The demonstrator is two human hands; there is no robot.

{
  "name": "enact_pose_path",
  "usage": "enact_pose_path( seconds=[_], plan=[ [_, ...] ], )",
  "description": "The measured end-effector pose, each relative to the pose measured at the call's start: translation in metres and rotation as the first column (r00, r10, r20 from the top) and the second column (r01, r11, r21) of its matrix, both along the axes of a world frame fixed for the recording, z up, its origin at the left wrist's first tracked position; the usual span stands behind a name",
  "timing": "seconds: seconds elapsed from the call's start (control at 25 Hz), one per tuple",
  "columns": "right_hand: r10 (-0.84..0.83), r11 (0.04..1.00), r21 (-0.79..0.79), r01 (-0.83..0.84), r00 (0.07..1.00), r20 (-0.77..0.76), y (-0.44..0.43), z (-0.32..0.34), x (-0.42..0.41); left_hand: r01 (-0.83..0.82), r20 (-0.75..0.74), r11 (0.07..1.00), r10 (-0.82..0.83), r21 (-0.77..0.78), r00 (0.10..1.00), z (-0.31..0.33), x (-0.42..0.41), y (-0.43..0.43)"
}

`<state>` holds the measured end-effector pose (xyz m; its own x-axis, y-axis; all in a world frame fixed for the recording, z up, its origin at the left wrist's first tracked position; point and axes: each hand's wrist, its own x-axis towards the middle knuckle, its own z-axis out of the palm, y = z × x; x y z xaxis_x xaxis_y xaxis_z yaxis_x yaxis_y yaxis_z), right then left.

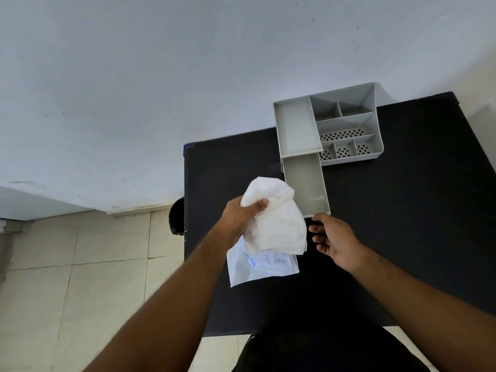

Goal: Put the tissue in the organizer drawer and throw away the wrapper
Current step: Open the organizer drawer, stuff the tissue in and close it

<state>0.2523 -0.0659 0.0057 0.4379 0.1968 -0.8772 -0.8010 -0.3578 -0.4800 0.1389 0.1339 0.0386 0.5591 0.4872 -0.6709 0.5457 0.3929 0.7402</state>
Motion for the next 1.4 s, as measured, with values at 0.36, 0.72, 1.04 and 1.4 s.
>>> enact_pose_path(
  seconds=[0.36, 0.72, 1.04, 1.4],
  plan=[
    [0.073, 0.964, 0.258, -0.07, 0.997, -0.002, -0.002, 0.039, 0.004, 0.113, 0.003, 0.993, -0.113, -0.034, 0.994, 0.003, 0.026, -0.02],
    [0.209, 0.977, -0.06, -0.206, 0.85, 0.483, 0.01, 0.031, 0.065, 0.316, -0.312, 0.837, -0.185, 0.448, 0.932, 0.005, 0.091, -0.048],
    [0.419, 0.907, -0.34, -0.25, 0.626, 0.657, 0.03, 0.015, 0.088, 0.254, -0.311, 0.842, -0.109, 0.477, 0.944, -0.003, 0.108, -0.042],
    [0.404, 0.913, -0.355, -0.203, 0.583, 0.705, 0.047, -0.005, 0.089, 0.098, -0.186, 0.85, 0.0, 0.517, 0.983, -0.013, 0.107, -0.024]
  ],
)
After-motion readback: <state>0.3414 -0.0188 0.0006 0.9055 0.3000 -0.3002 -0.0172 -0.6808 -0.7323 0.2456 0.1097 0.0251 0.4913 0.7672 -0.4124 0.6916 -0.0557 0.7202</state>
